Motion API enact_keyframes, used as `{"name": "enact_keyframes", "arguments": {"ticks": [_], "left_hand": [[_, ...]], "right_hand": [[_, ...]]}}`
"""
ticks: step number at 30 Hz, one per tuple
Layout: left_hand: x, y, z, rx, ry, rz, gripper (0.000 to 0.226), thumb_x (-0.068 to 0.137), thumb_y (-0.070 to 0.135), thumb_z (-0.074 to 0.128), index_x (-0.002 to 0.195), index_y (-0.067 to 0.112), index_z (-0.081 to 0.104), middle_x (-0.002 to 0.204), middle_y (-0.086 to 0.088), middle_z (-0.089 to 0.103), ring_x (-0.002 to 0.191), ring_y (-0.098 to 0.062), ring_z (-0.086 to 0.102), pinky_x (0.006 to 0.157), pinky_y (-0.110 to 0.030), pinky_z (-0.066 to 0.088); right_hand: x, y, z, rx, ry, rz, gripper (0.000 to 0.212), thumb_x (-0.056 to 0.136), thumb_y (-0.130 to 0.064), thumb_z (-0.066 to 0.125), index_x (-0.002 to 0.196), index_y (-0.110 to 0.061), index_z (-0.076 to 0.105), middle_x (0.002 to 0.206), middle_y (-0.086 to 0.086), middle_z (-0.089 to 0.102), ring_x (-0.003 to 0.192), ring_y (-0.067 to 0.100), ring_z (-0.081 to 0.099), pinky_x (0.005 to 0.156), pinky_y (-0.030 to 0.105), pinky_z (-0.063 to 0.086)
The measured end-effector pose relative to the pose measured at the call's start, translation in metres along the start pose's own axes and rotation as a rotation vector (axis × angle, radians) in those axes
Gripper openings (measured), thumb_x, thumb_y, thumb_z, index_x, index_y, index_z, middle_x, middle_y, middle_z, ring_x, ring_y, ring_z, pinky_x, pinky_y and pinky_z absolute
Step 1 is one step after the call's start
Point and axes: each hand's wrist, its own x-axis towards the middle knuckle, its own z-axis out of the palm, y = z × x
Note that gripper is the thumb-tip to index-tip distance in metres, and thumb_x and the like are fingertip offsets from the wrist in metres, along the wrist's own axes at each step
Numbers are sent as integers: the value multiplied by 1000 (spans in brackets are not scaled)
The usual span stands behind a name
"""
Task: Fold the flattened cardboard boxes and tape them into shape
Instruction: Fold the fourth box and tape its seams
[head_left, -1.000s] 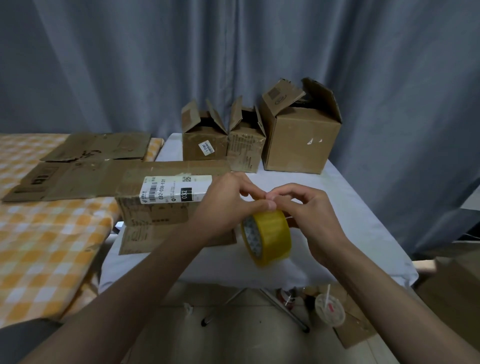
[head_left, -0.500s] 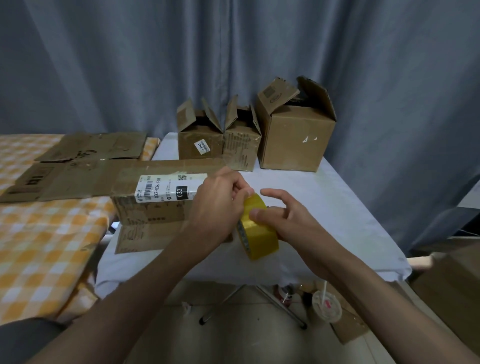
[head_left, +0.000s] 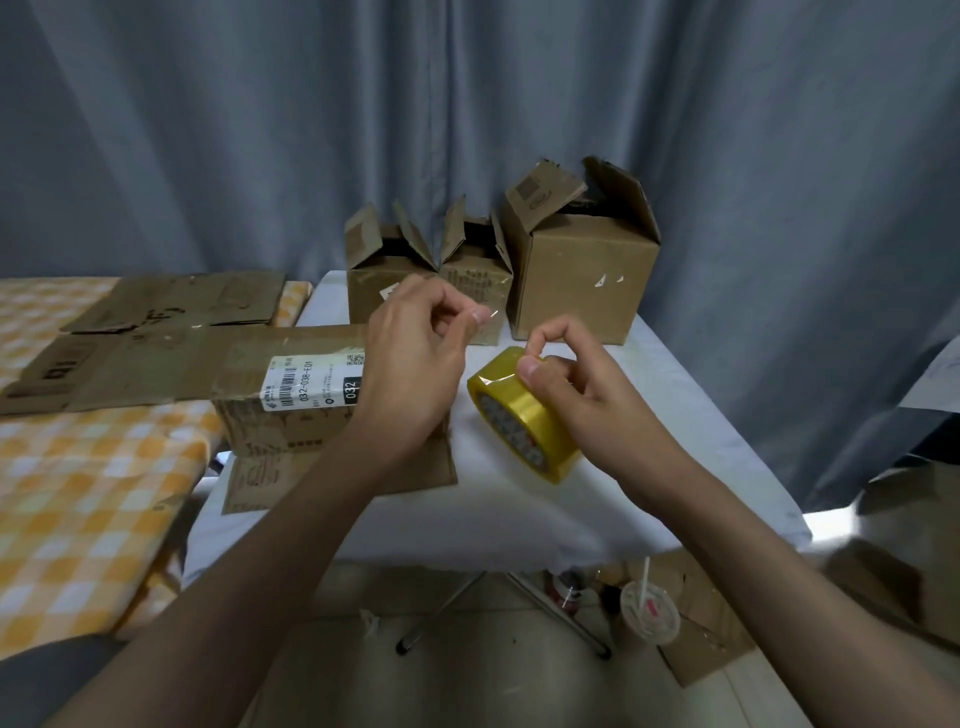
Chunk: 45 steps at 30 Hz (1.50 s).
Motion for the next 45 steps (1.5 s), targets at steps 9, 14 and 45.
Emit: {"name": "enact_keyframes", "arguments": {"ticks": [9,14,45], "left_hand": [[-7,-24,13,352,-267,42,38,96,42,58,129,26,64,122,3,55,114,-19,48,97,-38,42],[1,-38,-1,421,-309,102,39,99,33,56,136,20,60,137,1,56,125,-19,50,103,-35,40],[-3,-71,-34,496,-530,209,34,75,48,79,104,31,76,104,14,73,97,-11,64,82,-41,53]], "right_hand": [[14,18,-18,-59,14,52,16,100,-32,58,103,-35,43,66,-5,60,61,13,55,57,31,47],[31,50,-34,-407,125,107,30,96,-17,57,104,-32,34,75,14,57,62,20,49,60,36,43],[123,49,62,-439,-29,2,30,99,-2,51,108,-14,78,117,0,73,123,16,57,103,23,40]]}}
